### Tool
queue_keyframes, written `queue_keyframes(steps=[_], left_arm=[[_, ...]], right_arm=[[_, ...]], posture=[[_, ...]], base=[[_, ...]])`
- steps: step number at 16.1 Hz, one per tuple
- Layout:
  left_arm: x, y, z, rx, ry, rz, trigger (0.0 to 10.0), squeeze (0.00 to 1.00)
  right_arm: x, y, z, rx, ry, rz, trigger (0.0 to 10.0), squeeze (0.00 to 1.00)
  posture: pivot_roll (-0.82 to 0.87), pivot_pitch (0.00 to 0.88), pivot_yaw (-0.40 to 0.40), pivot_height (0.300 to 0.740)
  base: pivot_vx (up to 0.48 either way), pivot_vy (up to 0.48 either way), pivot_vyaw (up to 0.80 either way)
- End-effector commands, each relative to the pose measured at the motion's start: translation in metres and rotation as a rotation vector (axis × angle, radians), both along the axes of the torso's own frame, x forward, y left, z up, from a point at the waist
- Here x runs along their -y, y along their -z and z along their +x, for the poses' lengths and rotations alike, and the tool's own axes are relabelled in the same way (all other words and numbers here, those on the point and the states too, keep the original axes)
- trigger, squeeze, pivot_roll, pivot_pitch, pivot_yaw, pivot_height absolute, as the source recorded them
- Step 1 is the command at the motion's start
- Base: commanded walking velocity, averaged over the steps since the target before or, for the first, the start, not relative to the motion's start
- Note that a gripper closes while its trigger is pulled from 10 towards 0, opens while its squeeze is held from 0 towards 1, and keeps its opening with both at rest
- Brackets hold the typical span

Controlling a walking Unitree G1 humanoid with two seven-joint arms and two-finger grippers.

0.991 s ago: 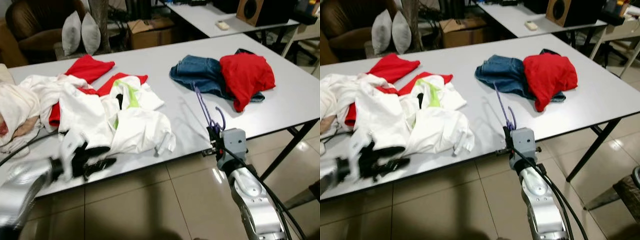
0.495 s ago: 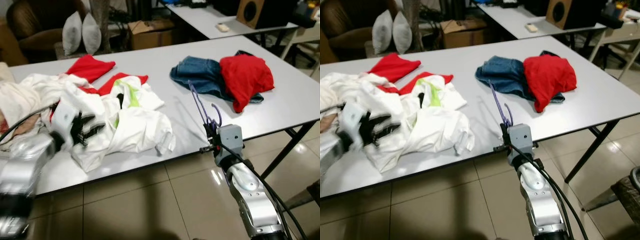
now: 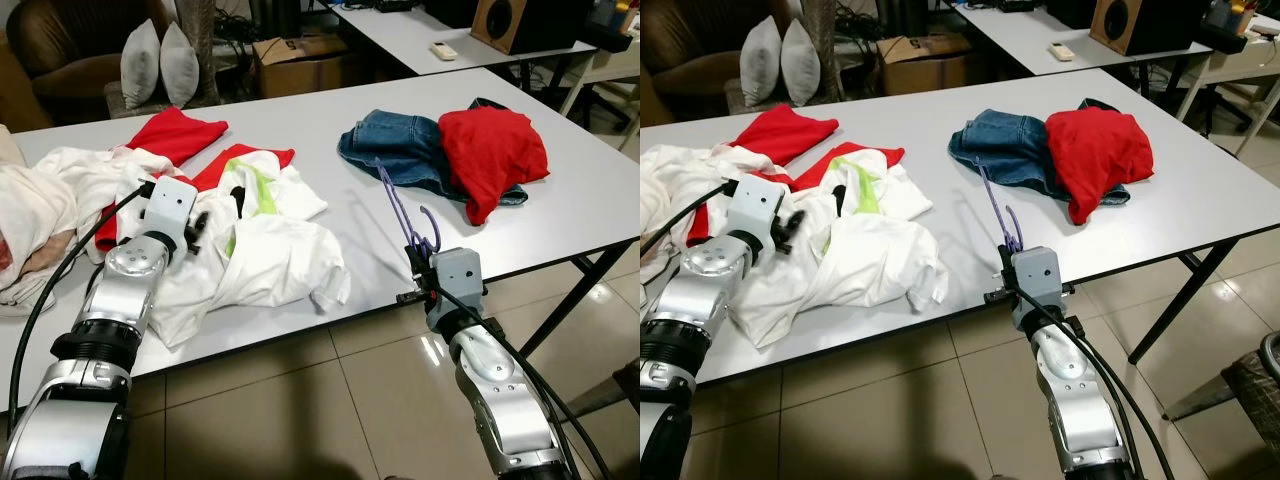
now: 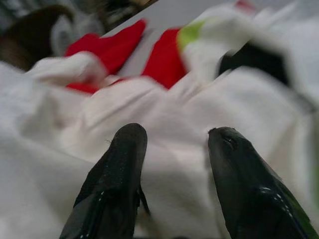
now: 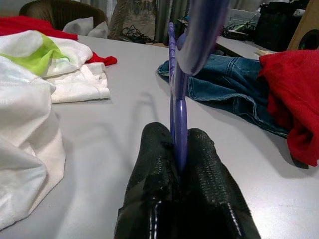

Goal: Hang hanger

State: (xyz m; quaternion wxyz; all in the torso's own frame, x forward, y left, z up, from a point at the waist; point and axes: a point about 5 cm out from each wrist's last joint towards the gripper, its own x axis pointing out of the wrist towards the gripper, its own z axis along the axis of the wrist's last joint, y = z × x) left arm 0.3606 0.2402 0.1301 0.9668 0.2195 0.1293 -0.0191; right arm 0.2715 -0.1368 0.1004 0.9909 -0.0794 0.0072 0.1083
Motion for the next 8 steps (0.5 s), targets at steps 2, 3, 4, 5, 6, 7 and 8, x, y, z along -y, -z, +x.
queue_keyframes(steps=[2, 3, 4, 5, 6, 7, 8], left_arm=[[-0.009, 0.001, 0.001, 0.005, -0.046, 0.121, 10.0, 0.0], [-0.012, 0.004, 0.0, -0.004, -0.057, 0.156, 4.6, 0.0], [-0.013, 0.005, -0.001, -0.006, -0.062, 0.173, 4.6, 0.0], [-0.016, 0.009, -0.003, -0.023, -0.064, 0.195, 0.0, 0.0], [-0.017, 0.013, -0.004, -0.036, -0.067, 0.201, 0.0, 0.0], [-0.018, 0.015, -0.005, -0.041, -0.073, 0.196, 0.0, 0.0], [-0.019, 0.015, -0.005, -0.042, -0.079, 0.191, 0.0, 0.0]], right_arm=[[0.001, 0.007, -0.003, -0.041, 0.003, -0.005, 10.0, 0.0], [0.001, 0.007, -0.004, -0.042, 0.003, -0.008, 10.0, 0.0], [0.001, 0.007, -0.004, -0.042, 0.003, -0.009, 10.0, 0.0], [0.001, 0.007, -0.004, -0.043, 0.002, -0.012, 10.0, 0.0], [0.001, 0.007, -0.004, -0.043, 0.0, -0.015, 10.0, 0.0], [0.002, 0.007, -0.004, -0.044, -0.002, -0.017, 10.0, 0.0], [0.002, 0.007, -0.005, -0.044, -0.003, -0.018, 10.0, 0.0]], posture=[[-0.17, 0.0, 0.065, 0.74], [-0.17, 0.0, 0.062, 0.74], [-0.17, 0.0, 0.062, 0.74], [-0.17, 0.0, 0.057, 0.74], [-0.17, 0.0, 0.055, 0.74], [-0.17, 0.0, 0.053, 0.74], [-0.17, 0.0, 0.05, 0.74]], base=[[0.0, 0.0, 0.0], [0.0, 0.0, 0.0], [0.0, 0.0, 0.0], [0.0, 0.0, 0.0], [0.0, 0.0, 0.0], [0.0, 0.0, 0.0], [0.0, 0.0, 0.0]])
